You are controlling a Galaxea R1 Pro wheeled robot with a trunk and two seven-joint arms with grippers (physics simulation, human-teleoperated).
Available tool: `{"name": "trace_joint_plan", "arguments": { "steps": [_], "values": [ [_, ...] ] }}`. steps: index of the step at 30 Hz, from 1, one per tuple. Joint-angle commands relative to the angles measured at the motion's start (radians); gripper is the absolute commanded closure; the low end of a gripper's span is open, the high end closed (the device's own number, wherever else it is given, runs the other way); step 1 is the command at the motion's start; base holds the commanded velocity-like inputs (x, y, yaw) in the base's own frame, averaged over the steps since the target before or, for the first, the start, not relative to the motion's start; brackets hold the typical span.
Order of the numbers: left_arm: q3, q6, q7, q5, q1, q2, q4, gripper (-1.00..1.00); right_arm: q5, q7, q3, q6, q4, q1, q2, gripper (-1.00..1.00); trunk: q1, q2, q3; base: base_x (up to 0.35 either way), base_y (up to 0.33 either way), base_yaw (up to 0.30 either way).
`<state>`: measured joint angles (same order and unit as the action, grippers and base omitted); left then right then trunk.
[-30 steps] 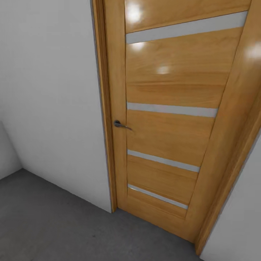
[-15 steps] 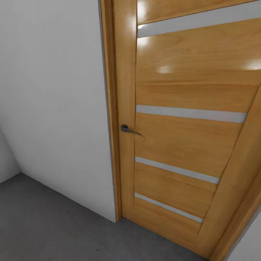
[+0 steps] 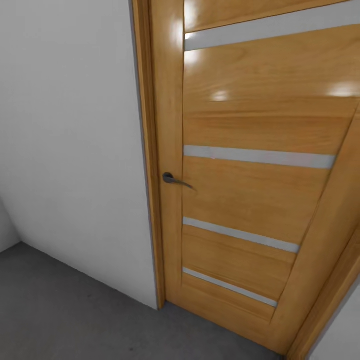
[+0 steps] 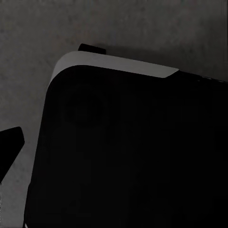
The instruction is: Move the two storage containers from the living room to the garage. In the garage, place one container on the floor and stack the other container on top of it (either order is fine).
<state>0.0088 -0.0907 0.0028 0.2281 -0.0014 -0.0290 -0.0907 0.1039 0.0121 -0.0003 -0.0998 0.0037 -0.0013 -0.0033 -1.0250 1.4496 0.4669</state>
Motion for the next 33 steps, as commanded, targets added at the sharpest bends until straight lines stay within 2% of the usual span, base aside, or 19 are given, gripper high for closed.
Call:
{"name": "trace_joint_plan", "arguments": {
  "steps": [1,23,33],
  "values": [
    [0.000,-0.003,0.000,0.005,0.000,-0.001,0.000,-1.00,0.010,0.001,-0.001,-0.003,0.001,0.000,0.000,-1.00,0.000,0.000,0.001,0.001,0.001,-0.230],
    [0.000,-0.003,0.000,0.005,0.000,-0.002,0.000,-1.00,0.010,0.000,-0.001,-0.002,0.000,0.000,0.000,-1.00,0.000,0.000,0.001,0.000,0.000,-0.252],
    [0.000,-0.003,0.000,0.005,0.000,-0.002,0.000,-1.00,0.010,-0.001,0.004,0.005,0.000,0.000,-0.001,-1.00,0.000,0.000,0.001,0.000,0.000,-0.064]
  ]
}}
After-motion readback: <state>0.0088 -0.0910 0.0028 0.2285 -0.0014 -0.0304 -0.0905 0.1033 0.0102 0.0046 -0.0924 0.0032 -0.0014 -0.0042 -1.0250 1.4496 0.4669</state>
